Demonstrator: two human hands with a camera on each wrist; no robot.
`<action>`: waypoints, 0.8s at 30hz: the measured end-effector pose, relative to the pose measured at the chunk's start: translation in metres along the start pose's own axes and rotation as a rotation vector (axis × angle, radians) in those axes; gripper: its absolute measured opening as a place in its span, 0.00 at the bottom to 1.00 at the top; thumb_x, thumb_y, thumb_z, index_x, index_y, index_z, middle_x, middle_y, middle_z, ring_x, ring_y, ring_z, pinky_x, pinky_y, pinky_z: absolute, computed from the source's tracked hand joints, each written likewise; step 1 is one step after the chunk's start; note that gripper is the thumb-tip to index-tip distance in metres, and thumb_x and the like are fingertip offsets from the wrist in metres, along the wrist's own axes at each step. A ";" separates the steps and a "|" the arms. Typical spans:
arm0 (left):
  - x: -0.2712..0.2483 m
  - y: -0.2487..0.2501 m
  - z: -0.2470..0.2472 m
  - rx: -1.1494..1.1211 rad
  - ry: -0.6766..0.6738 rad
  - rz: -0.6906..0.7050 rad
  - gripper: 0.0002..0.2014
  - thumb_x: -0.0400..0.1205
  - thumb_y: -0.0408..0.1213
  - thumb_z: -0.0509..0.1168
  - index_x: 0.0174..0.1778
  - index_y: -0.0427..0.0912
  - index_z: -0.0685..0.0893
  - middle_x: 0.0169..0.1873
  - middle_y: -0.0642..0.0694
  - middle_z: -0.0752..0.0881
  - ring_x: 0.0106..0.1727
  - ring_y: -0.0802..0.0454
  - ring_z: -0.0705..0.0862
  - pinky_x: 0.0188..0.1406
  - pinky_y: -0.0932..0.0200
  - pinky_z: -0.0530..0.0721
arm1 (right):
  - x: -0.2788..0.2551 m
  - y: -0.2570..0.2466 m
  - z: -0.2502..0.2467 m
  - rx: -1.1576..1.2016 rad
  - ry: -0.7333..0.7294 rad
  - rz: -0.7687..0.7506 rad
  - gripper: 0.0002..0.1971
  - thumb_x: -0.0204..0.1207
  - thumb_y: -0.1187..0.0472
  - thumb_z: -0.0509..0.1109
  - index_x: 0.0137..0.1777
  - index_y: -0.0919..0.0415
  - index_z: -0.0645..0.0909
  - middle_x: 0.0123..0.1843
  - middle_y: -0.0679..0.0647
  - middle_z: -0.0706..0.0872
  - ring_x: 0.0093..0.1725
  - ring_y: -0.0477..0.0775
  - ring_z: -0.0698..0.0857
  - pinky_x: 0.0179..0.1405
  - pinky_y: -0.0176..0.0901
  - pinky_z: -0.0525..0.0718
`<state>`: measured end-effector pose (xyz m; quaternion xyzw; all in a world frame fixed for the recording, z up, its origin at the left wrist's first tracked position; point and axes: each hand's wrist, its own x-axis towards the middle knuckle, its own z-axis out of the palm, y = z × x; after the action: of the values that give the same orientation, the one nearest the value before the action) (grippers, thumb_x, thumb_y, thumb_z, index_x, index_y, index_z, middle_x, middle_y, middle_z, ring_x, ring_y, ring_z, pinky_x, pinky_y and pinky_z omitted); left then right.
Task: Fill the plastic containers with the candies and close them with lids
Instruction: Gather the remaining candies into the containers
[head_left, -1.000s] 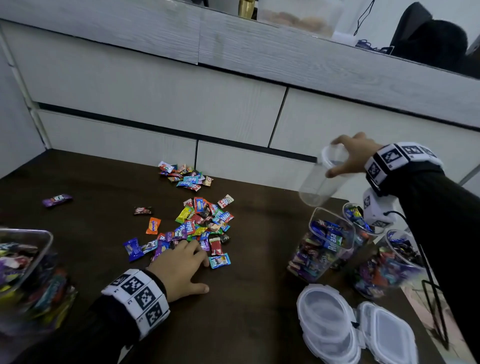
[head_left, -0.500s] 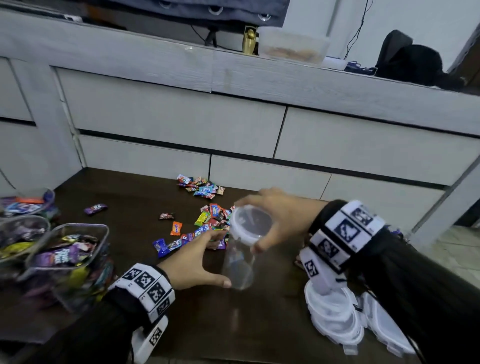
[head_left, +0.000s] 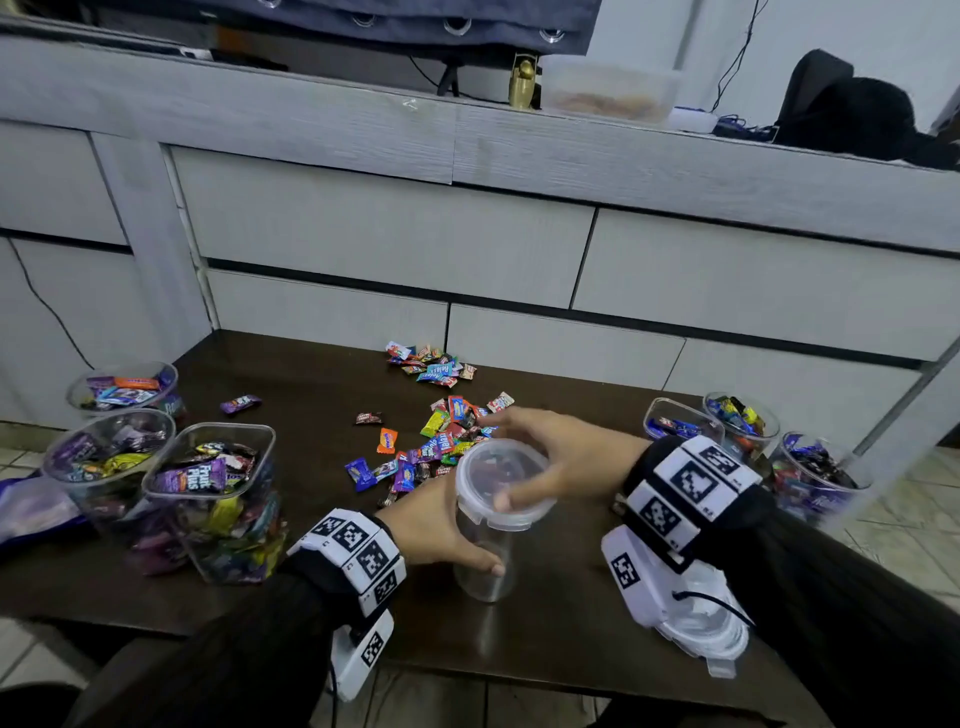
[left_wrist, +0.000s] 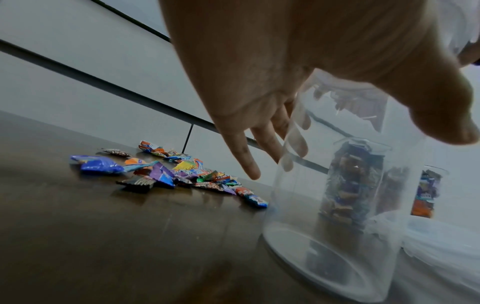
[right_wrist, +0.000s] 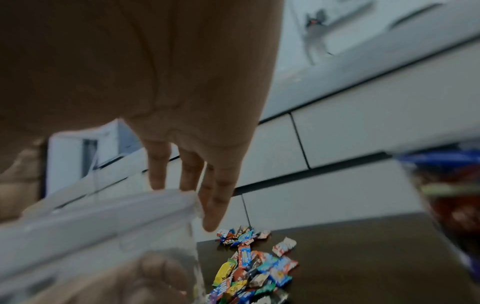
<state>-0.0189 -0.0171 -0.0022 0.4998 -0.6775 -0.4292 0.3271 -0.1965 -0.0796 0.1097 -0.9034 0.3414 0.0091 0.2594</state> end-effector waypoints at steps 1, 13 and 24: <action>0.000 0.000 0.001 0.008 -0.002 0.010 0.43 0.59 0.41 0.86 0.69 0.57 0.75 0.66 0.57 0.84 0.70 0.64 0.79 0.76 0.57 0.73 | 0.002 0.003 -0.001 0.070 0.071 0.047 0.27 0.73 0.44 0.73 0.69 0.55 0.75 0.63 0.52 0.82 0.62 0.50 0.80 0.63 0.40 0.78; 0.006 -0.004 -0.003 0.041 -0.067 -0.023 0.40 0.62 0.42 0.86 0.66 0.65 0.73 0.66 0.64 0.82 0.70 0.70 0.77 0.74 0.66 0.71 | 0.027 0.012 0.029 0.085 0.247 0.340 0.19 0.87 0.61 0.48 0.38 0.64 0.76 0.52 0.66 0.80 0.52 0.61 0.78 0.48 0.43 0.71; 0.003 0.007 -0.009 0.133 -0.127 -0.040 0.55 0.57 0.54 0.85 0.79 0.59 0.64 0.72 0.63 0.76 0.73 0.64 0.73 0.75 0.60 0.71 | 0.024 0.017 0.014 -0.014 0.299 0.128 0.17 0.87 0.54 0.51 0.36 0.56 0.68 0.38 0.57 0.78 0.39 0.58 0.76 0.42 0.48 0.72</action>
<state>-0.0144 -0.0212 0.0076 0.5057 -0.7136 -0.4207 0.2411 -0.1865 -0.0979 0.0850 -0.8729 0.4328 -0.1065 0.1983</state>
